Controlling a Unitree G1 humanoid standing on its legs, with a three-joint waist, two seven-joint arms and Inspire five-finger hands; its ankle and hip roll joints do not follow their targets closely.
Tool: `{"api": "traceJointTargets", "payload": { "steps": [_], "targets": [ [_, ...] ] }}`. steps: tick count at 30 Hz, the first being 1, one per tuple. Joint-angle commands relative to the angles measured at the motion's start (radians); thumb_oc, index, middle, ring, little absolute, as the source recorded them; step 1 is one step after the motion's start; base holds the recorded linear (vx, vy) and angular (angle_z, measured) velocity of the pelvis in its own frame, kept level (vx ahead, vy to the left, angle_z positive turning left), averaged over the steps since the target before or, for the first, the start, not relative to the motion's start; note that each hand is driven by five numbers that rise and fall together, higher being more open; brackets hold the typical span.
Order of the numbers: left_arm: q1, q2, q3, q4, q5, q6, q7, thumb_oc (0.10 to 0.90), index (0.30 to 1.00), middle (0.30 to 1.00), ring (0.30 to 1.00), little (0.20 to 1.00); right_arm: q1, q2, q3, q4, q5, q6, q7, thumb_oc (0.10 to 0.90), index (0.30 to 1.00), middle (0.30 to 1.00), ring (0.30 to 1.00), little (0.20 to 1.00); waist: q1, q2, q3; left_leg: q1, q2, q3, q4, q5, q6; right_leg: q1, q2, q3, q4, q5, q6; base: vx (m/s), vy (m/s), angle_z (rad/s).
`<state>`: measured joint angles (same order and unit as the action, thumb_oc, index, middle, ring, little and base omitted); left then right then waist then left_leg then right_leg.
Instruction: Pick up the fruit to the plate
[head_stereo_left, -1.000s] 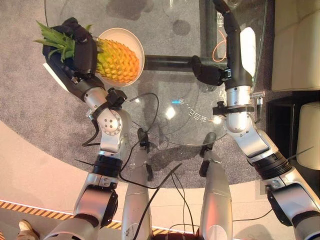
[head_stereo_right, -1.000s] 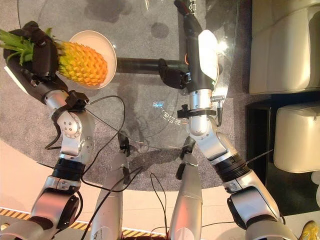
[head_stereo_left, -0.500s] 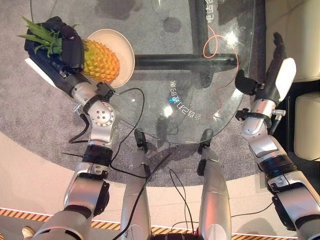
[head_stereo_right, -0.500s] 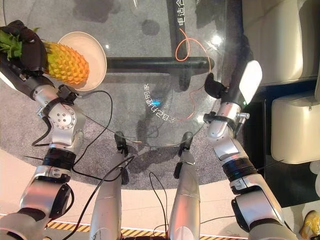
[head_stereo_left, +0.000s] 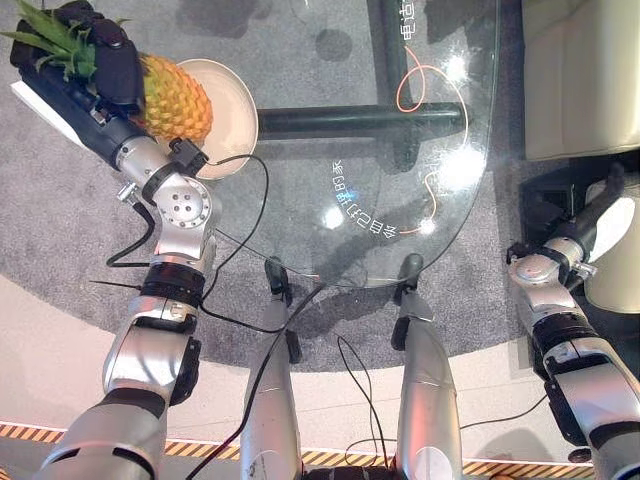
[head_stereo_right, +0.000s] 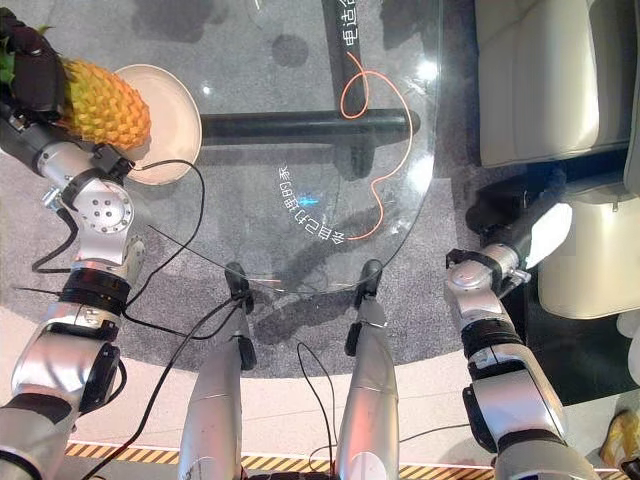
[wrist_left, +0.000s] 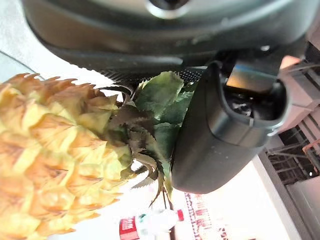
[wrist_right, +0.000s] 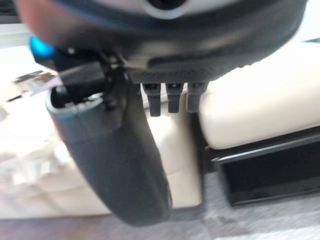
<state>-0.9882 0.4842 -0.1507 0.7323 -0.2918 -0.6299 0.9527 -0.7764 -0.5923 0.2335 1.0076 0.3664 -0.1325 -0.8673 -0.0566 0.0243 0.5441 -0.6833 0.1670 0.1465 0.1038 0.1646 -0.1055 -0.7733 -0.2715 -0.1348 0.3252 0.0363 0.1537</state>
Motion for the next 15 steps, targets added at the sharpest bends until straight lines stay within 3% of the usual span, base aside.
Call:
{"api": "traceJointTargets", "payload": {
  "steps": [1, 9, 15],
  "targets": [
    [-0.167, 0.115, -0.008, -0.024, 0.058, -0.112, 0.032, 0.100, 0.300, 0.300, 0.300, 0.200, -0.023, -0.050, -0.047, 0.063, 0.026, -0.057, 0.020, 0.800, 0.900, 0.900, 0.900, 0.900, 0.022, -0.024, -0.024, -0.026, 0.049, -0.043, 0.092, -0.084, -0.054, 0.025, -0.024, -0.042, -0.044, 0.023, 0.026, 0.00, -0.031, 0.00],
    [-0.222, 0.136, -0.059, 0.051, 0.065, -0.069, 0.038, 0.100, 0.300, 0.300, 0.300, 0.200, -0.026, -0.027, -0.017, 0.202, 0.067, 0.018, 0.213, 0.800, 0.900, 0.900, 0.900, 0.900, 0.021, -0.026, -0.024, -0.034, 0.051, -0.045, 0.103, -0.087, -0.050, 0.022, -0.018, -0.043, -0.041, 0.019, 0.020, 0.00, -0.004, 0.00],
    [-0.255, 0.147, -0.088, 0.099, 0.065, -0.005, 0.030, 0.100, 0.300, 0.300, 0.300, 0.200, -0.009, 0.010, 0.033, 0.262, 0.104, 0.135, 0.508, 0.800, 0.900, 0.900, 0.900, 0.900, 0.020, -0.037, -0.024, -0.038, 0.058, -0.046, 0.114, -0.087, -0.051, 0.021, -0.013, -0.043, -0.035, 0.013, 0.015, 0.00, 0.000, 0.00]
  ]
}}
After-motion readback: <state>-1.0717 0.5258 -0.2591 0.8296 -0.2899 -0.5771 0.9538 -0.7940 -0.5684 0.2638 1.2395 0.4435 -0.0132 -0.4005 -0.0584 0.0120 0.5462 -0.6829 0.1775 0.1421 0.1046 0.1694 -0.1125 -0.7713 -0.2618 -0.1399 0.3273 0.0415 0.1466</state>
